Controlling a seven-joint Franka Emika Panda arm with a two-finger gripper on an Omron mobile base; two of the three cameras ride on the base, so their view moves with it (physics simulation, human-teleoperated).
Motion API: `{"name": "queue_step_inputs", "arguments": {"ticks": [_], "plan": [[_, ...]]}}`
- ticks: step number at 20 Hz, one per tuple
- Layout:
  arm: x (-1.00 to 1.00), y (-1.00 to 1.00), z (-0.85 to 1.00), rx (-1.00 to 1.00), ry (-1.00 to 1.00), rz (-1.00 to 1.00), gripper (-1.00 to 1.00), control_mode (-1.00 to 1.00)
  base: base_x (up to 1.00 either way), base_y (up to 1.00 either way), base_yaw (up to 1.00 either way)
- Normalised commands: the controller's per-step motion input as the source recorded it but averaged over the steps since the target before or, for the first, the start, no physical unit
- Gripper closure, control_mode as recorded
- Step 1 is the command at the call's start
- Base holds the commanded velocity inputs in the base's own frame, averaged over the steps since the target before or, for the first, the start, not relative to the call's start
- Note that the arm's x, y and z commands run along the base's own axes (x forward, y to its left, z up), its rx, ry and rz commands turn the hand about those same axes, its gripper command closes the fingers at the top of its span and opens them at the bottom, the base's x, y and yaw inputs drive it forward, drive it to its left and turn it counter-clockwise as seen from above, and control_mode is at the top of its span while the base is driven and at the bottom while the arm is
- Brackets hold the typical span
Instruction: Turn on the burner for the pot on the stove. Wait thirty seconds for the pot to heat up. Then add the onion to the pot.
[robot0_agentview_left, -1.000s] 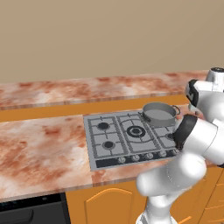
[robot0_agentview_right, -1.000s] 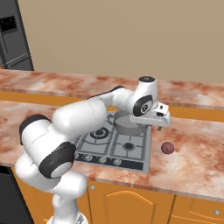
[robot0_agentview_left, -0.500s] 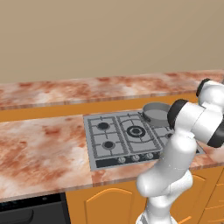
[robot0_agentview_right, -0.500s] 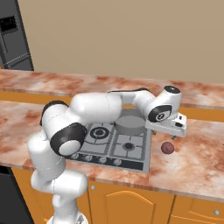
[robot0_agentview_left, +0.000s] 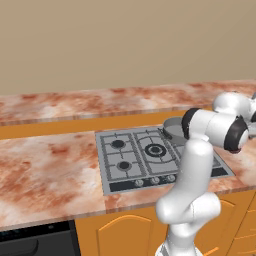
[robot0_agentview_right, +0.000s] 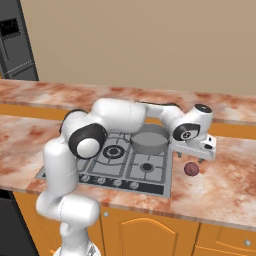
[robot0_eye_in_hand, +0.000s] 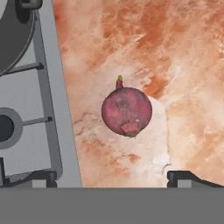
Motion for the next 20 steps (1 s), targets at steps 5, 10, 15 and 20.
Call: {"name": "queue_step_inputs", "arguments": {"ticks": [5, 10, 15, 20], "plan": [[0.15, 0.0, -0.46, 0.0, 0.03, 0.0, -1.0, -1.0, 0.0, 0.0, 0.0], [0.16, 0.0, -0.35, 0.0, 0.01, 0.0, -1.0, -1.0, 0.0, 0.0, 0.0], [0.16, 0.0, -0.23, 0.0, 0.0, 0.0, -1.0, -1.0, 0.0, 0.0, 0.0], [0.14, 0.0, -0.22, 0.0, 0.0, 0.0, -1.0, -1.0, 0.0, 0.0, 0.0]]}}
